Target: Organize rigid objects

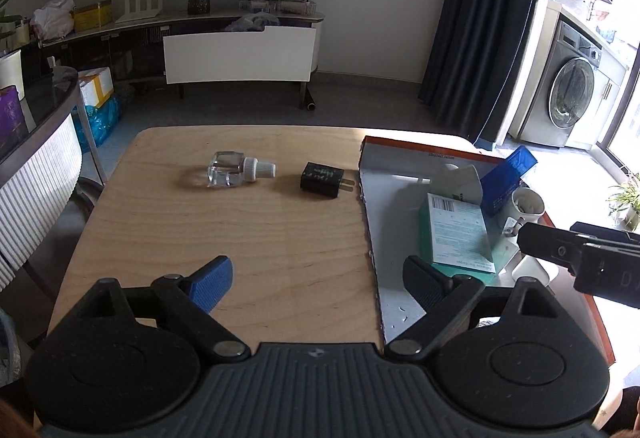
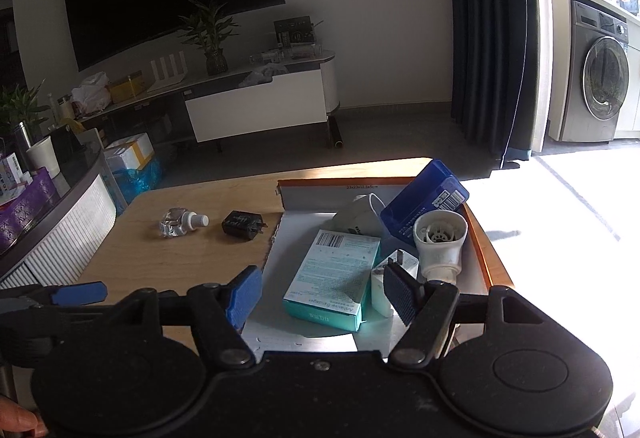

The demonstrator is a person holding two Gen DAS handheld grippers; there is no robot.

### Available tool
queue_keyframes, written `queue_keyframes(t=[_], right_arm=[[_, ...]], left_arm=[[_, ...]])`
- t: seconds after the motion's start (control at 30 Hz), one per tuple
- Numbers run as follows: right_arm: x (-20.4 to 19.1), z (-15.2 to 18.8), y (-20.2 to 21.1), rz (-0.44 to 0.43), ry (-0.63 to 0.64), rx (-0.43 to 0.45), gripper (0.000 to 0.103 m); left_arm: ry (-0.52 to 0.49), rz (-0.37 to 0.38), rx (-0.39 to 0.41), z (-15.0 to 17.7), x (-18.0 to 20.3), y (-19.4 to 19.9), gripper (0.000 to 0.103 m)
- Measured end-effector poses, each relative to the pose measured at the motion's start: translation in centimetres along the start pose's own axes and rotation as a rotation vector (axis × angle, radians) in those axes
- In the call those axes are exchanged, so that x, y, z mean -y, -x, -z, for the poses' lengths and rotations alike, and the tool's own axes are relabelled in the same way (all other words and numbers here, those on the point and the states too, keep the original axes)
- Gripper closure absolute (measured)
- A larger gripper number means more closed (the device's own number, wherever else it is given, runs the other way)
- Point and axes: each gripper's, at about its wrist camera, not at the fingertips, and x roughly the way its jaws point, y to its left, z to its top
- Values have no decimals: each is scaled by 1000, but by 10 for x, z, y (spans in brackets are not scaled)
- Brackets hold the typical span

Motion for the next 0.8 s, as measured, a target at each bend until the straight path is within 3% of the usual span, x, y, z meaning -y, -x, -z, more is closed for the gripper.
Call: queue_keyframes(t=[0.8], right_arm=[[-61,-10,-48,-82,87,-75,22]], left_arm=[[59,-67,5,-21,-53,-21,6]])
